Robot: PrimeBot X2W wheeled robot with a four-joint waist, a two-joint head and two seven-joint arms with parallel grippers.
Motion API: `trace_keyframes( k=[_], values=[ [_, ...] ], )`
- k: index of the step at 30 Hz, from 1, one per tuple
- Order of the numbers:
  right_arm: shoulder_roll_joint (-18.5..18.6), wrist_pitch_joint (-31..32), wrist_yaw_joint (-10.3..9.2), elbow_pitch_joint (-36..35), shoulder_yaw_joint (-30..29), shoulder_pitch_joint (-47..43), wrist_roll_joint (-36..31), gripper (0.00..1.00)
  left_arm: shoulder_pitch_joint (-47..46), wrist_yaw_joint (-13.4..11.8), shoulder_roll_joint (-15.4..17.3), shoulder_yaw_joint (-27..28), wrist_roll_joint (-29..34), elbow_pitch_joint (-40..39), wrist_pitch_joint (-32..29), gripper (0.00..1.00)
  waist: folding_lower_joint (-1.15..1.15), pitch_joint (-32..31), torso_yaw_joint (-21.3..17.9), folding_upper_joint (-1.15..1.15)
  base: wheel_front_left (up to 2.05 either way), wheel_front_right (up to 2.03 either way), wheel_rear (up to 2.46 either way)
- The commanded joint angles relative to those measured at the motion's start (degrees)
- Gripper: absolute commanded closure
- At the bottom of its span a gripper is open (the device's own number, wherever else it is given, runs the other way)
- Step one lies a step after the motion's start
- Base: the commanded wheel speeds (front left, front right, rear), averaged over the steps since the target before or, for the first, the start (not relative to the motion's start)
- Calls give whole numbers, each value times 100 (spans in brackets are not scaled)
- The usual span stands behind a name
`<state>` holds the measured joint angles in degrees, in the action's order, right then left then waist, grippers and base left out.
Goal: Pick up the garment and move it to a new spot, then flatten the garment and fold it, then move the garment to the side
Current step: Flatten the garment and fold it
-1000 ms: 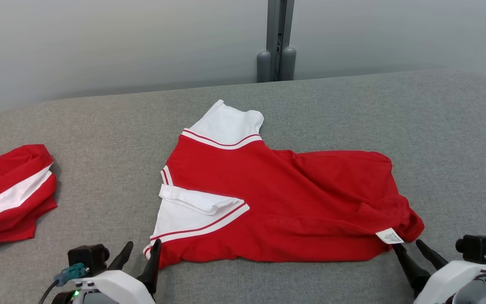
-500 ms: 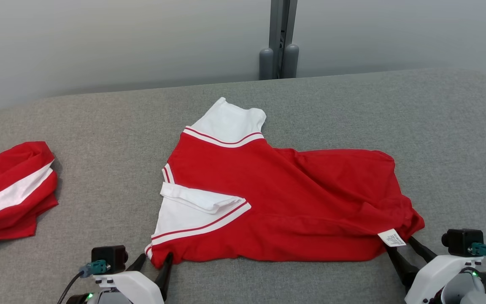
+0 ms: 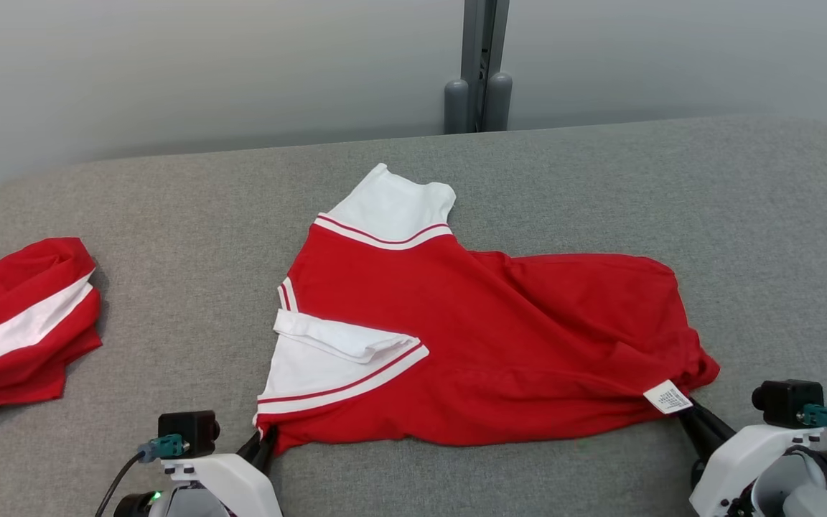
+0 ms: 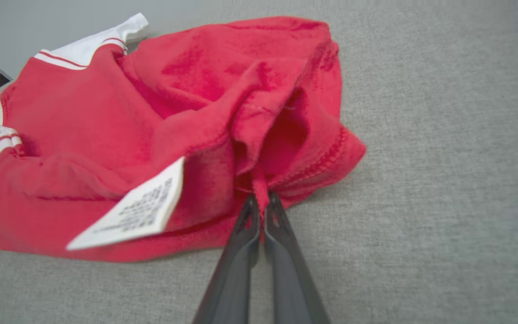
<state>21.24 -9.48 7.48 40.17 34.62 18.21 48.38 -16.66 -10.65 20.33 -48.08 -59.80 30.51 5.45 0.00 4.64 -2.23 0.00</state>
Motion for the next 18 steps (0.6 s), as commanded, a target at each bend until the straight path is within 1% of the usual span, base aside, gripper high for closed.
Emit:
trace_keyframes(
  k=[1,4,11,18],
  values=[
    [88,-61,3,40,-45,-2,-37,100,-27,8,51,18,-6,30,39,100,0,-22,17,0,0,0,0],
    [156,-82,3,41,-98,-59,-40,100,26,-23,96,40,-9,-5,64,100,0,-51,36,0,0,0,0],
    [451,-85,1,-35,-347,-335,-52,100,326,-204,363,37,-5,-379,49,100,0,-127,115,0,0,0,0],
    [649,-21,0,-328,-614,-783,-6,100,683,-559,619,-1,15,-1056,-40,100,0,-148,188,0,0,0,0]
  ],
)
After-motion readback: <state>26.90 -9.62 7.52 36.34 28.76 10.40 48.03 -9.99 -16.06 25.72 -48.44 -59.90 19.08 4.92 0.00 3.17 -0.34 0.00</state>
